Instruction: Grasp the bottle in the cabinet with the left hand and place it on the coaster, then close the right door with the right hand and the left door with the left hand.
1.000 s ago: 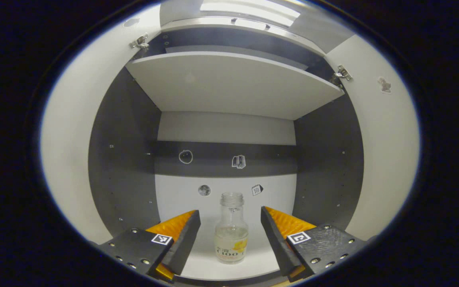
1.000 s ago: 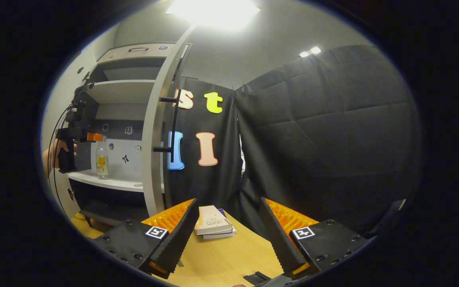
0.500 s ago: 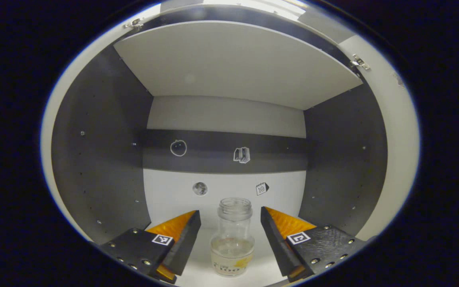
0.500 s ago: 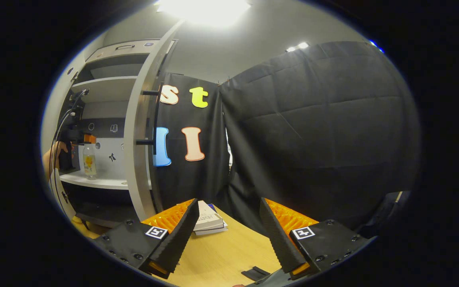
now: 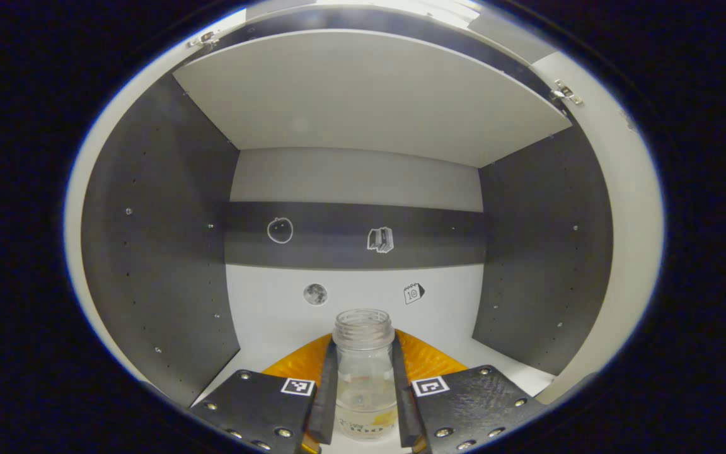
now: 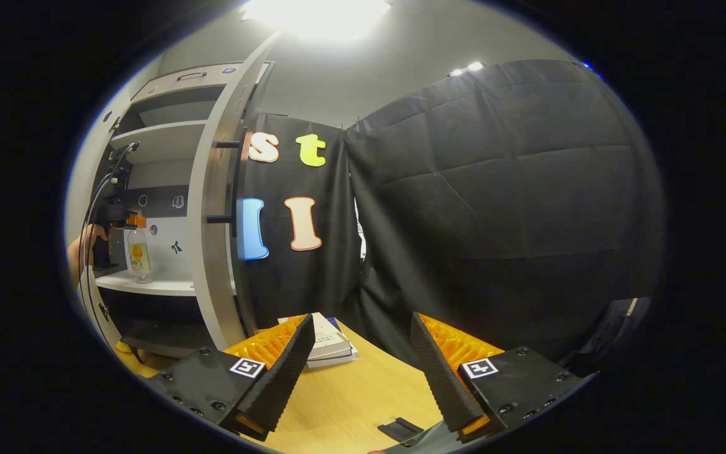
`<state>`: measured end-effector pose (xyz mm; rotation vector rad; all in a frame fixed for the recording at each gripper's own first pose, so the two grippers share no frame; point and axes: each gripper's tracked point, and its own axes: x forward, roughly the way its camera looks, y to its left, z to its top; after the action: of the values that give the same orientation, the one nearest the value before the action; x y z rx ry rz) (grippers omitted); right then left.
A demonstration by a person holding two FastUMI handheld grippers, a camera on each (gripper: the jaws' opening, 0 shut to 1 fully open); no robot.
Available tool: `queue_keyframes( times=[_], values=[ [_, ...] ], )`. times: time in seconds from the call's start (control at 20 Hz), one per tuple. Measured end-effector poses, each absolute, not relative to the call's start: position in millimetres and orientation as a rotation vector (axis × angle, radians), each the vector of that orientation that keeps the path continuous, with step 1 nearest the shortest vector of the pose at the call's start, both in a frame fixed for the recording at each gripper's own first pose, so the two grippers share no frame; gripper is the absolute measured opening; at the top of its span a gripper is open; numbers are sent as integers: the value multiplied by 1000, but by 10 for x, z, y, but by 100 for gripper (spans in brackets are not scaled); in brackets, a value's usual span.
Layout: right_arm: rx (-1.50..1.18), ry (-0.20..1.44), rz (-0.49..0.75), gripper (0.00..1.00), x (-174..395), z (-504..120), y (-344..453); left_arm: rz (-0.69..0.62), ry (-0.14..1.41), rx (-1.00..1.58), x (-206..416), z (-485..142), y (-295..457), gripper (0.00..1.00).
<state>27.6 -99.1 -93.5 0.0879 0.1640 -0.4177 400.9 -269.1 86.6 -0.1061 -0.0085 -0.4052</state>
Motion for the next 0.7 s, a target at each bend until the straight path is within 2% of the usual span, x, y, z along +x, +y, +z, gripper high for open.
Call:
queue_keyframes(
  times=[0.35,0.7],
  values=[
    [77,144,-323,98,214,-854,-1051,-395,-63,-91,3458,1053,-2508,41],
    [73,149,-202,96,100,-855,-1034,-376,-27,-138,2857,897,-2288,41]
  ],
)
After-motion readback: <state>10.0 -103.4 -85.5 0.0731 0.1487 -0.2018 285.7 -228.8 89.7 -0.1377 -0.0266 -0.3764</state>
